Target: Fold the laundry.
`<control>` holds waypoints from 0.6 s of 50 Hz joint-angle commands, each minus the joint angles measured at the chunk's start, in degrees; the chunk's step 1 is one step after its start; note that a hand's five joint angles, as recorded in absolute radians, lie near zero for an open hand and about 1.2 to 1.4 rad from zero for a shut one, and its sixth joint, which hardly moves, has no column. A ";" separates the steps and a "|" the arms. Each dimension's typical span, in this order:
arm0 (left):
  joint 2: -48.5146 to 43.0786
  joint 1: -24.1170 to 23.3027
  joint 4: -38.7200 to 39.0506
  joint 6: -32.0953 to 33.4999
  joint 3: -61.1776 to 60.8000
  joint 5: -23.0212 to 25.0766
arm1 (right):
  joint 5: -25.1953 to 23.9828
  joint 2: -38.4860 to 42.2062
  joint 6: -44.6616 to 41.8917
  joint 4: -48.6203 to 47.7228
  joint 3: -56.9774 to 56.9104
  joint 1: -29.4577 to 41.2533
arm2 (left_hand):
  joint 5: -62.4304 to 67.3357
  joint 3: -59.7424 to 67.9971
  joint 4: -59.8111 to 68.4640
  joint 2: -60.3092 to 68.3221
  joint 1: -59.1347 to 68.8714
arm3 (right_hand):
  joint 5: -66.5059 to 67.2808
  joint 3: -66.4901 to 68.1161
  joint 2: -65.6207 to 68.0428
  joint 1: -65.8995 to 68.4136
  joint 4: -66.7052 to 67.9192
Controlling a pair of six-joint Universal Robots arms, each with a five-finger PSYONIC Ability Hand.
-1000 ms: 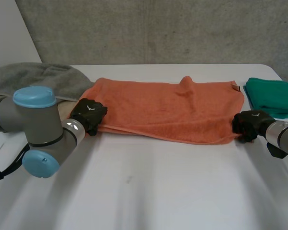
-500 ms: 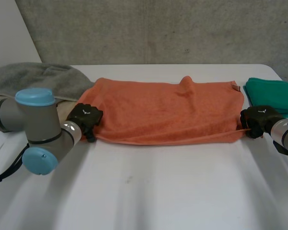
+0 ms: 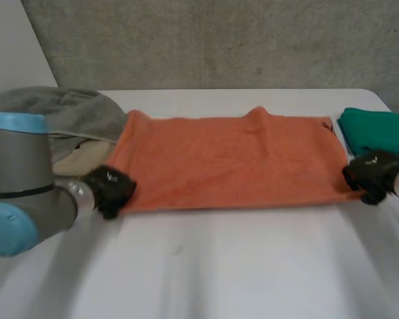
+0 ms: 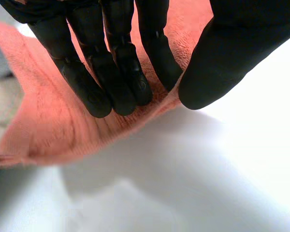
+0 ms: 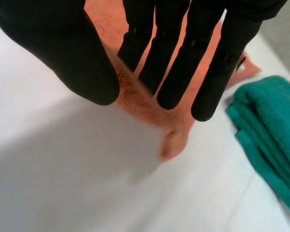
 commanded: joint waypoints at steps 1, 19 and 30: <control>12.62 -0.52 -14.24 8.02 -13.68 0.08 | 4.83 -9.98 -25.16 13.54 10.24 -4.59 | 13.38 11.97 11.56 11.51 13.30 | 13.09 11.99 12.32 15.11 11.50; -4.06 -5.18 -1.60 6.89 13.19 -9.24 | 5.19 2.40 -5.06 -5.42 -2.57 0.67 | 13.38 11.97 11.56 11.51 13.30 | 13.09 11.99 12.32 15.11 11.50; -20.67 -5.97 6.05 7.50 37.36 -8.18 | 6.33 12.77 0.57 -23.01 -12.06 5.33 | 13.38 11.97 11.56 11.51 13.30 | 13.09 11.99 12.32 15.11 11.50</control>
